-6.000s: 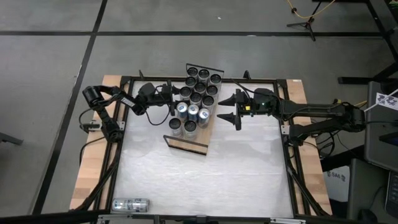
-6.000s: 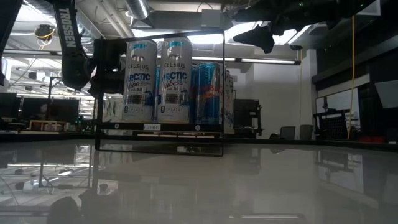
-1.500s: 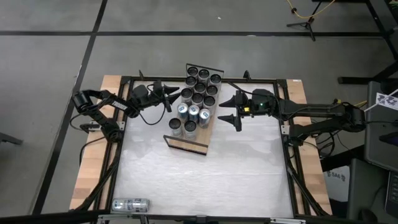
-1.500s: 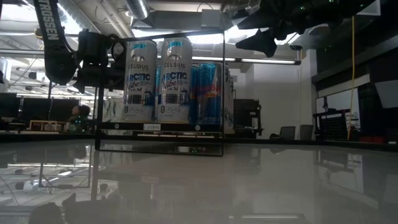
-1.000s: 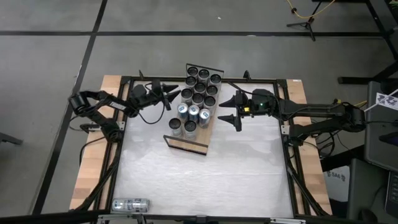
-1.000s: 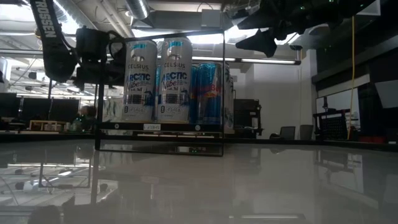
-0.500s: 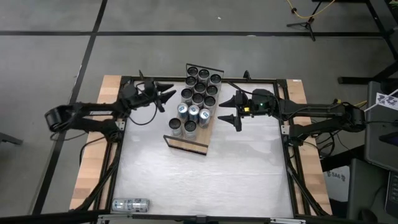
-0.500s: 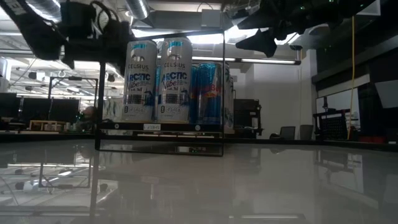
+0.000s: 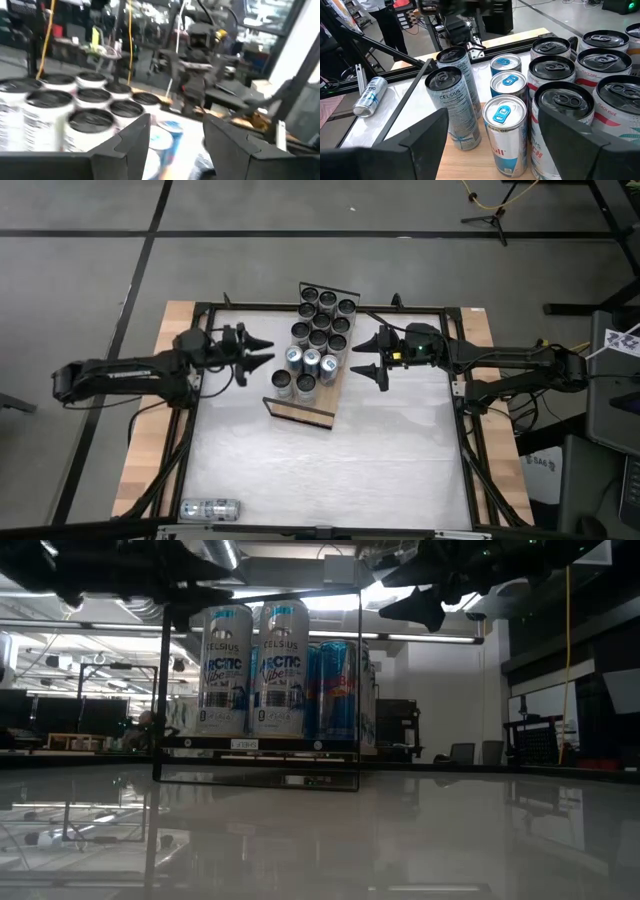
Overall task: Place canned beverage on shelf
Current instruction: Put the orange soda can on the shelf aligned with the other orange soda can, then move the blue soda can to the top right of the table
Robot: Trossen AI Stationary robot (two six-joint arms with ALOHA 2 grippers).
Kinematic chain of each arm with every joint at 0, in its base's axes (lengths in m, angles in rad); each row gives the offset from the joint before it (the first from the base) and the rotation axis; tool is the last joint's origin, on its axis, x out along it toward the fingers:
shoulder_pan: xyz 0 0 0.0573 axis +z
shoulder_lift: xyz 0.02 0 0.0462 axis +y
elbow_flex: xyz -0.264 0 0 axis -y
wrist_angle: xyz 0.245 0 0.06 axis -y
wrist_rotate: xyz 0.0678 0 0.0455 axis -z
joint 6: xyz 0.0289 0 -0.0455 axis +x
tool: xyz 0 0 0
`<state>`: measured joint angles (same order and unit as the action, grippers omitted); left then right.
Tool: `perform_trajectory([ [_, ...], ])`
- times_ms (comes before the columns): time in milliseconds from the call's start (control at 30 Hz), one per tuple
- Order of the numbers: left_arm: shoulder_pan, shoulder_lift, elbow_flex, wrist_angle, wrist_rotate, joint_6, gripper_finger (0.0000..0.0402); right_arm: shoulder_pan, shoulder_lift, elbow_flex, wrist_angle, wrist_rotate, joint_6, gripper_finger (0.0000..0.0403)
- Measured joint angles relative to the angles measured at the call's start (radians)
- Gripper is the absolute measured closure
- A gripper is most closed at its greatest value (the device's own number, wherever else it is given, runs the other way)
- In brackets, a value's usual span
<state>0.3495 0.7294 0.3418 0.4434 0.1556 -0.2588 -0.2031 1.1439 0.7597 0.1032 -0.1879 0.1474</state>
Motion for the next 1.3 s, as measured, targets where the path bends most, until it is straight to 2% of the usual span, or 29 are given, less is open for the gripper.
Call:
perform_trajectory([
  [133,-0.131,-0.039,0.090,-0.184,-0.110,0.019,0.0223,0.000,0.000,0.000,0.001,0.000,0.000,0.0100],
  [333,-0.331,-0.011,0.284,-0.476,-0.240,0.052,0.0223,0.000,0.000,0.000,0.000,0.000,0.000,0.0100],
  [467,-0.460,0.041,0.401,-0.713,-0.283,-0.068,0.0223,0.000,0.000,0.000,0.001,0.000,0.000,0.0100],
  [600,-0.589,0.100,0.483,-0.889,-0.262,-0.272,0.0223,0.000,0.000,0.000,0.001,0.000,0.000,0.0100],
  [700,-0.682,0.140,0.523,-0.957,-0.180,-0.455,0.0223,0.000,0.000,0.000,0.001,0.000,0.000,0.0100],
  [833,-0.821,0.204,0.530,-0.994,-0.084,-0.782,0.0223,0.000,0.000,0.000,0.000,0.000,0.000,0.0100],
  [933,-0.941,0.270,0.530,-1.006,-0.052,-1.029,0.0223,0.000,0.000,0.000,0.000,0.000,0.000,0.0100],
  [1067,-1.078,0.367,0.530,-1.006,0.009,-1.278,0.0223,0.000,0.000,0.000,0.000,0.000,0.000,0.0100],
  [1300,-1.270,0.515,0.529,-0.921,0.189,-1.710,0.0223,0.000,0.000,0.000,0.000,-0.005,0.004,0.0100],
])
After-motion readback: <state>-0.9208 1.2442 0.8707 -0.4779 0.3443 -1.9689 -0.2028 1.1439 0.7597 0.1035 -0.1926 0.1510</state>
